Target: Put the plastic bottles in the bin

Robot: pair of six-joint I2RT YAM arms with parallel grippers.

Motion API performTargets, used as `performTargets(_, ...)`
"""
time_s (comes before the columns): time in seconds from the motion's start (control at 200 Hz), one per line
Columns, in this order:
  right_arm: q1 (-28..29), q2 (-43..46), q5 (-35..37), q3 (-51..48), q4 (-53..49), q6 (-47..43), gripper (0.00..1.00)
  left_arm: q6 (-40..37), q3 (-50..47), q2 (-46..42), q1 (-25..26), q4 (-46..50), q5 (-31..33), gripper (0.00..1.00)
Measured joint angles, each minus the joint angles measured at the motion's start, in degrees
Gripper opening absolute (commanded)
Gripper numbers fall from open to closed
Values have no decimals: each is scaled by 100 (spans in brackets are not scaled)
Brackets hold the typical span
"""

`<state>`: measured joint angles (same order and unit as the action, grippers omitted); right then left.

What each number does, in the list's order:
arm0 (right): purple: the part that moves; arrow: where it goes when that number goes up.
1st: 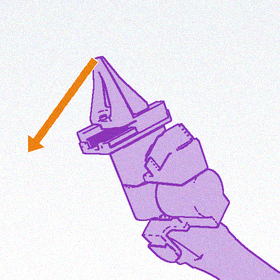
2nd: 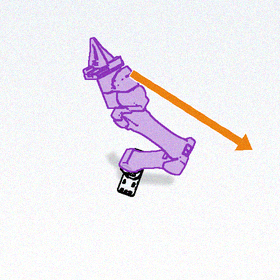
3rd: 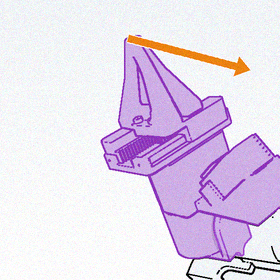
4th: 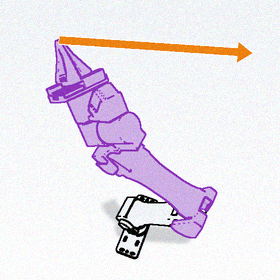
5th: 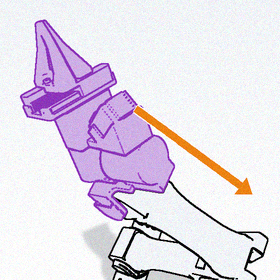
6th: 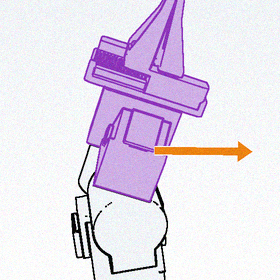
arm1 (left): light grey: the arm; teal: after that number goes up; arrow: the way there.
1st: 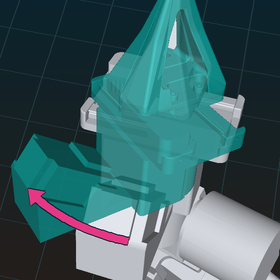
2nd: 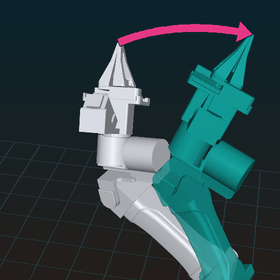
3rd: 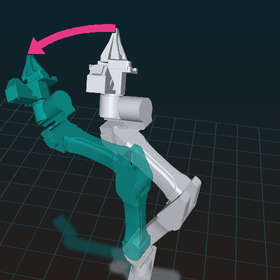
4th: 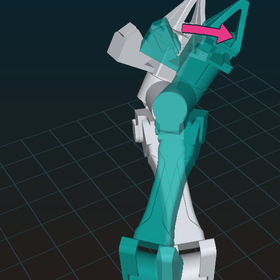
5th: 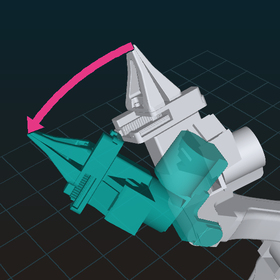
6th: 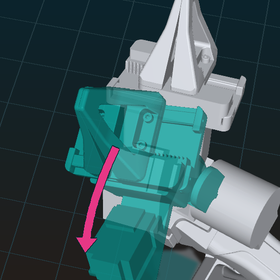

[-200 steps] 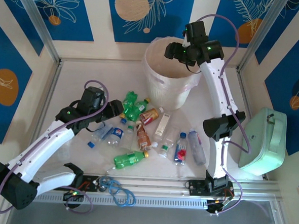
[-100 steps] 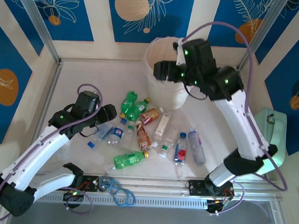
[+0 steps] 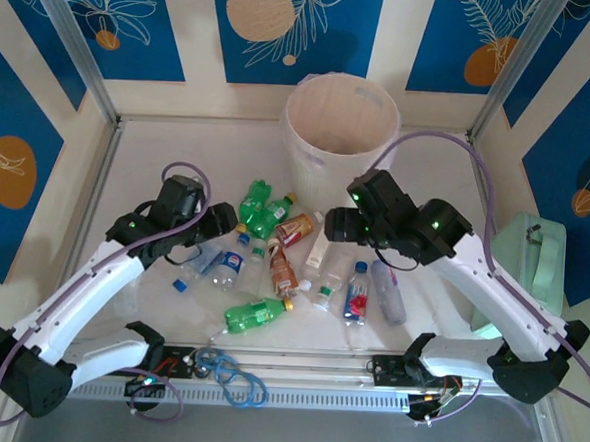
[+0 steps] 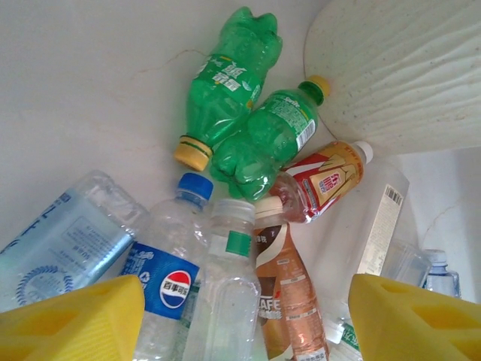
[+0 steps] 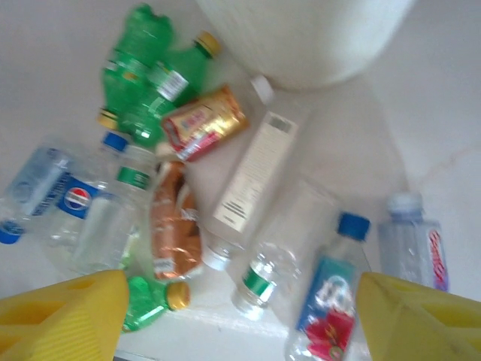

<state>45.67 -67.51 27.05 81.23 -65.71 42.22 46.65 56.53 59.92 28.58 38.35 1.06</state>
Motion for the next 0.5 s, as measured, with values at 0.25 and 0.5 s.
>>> performTargets(0.25, -667, 111, -422, -953, -48, 632, 77, 0, -4, 26, -2, -208, -103, 72)
performTargets(0.5, 44, -1137, -474, -678, 382, 981, 67, 4, -83, -22, -2, -234, -103, 72)
